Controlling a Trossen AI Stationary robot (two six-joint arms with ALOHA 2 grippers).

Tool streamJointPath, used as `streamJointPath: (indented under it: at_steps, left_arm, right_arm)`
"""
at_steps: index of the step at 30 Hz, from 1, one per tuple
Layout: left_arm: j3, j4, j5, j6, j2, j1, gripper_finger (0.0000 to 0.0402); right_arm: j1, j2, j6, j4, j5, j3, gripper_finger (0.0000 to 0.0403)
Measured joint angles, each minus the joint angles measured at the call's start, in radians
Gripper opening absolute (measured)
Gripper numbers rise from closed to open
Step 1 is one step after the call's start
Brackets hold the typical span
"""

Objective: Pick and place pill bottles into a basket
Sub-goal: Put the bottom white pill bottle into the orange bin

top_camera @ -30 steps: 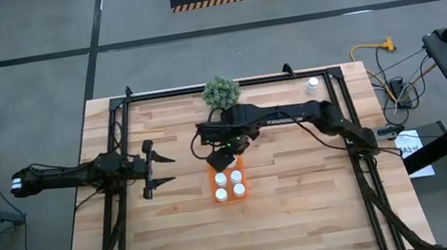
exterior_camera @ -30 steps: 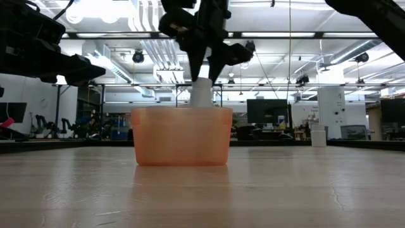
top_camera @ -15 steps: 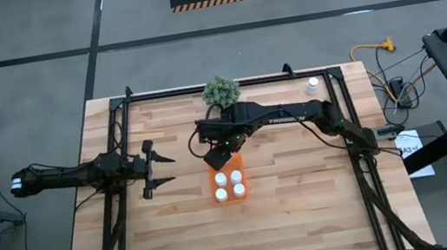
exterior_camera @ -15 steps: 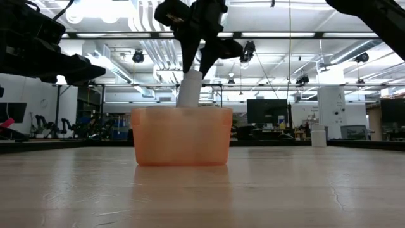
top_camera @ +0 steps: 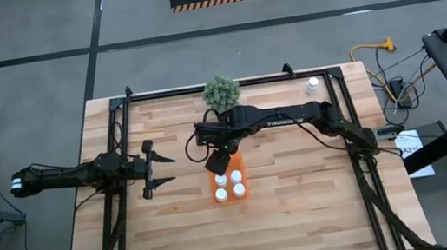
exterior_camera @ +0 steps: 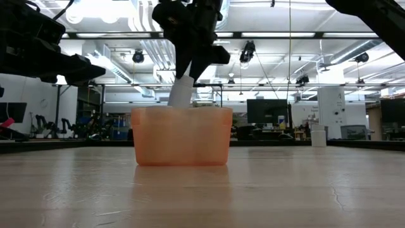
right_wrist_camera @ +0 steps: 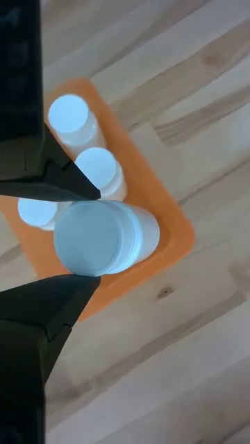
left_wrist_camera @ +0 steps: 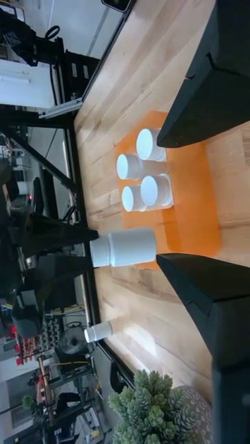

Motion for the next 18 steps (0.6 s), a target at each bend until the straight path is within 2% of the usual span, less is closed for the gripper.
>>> streamJointPath:
  at_steps: [9,18]
  left_arm:
    - [0.0,0.0,0.0,0.0,0.001,0.0,0.0245]
    - [0.0,0.0,0.0,0.0,0.0,0.0,0.0245]
  right_arm:
    - [0.001,0.0,-0.166,0.03,-0.001,-0.055,0.0136]
    - [0.002,0.0,-0.234,0.118,-0.001,-0.112,0.0136]
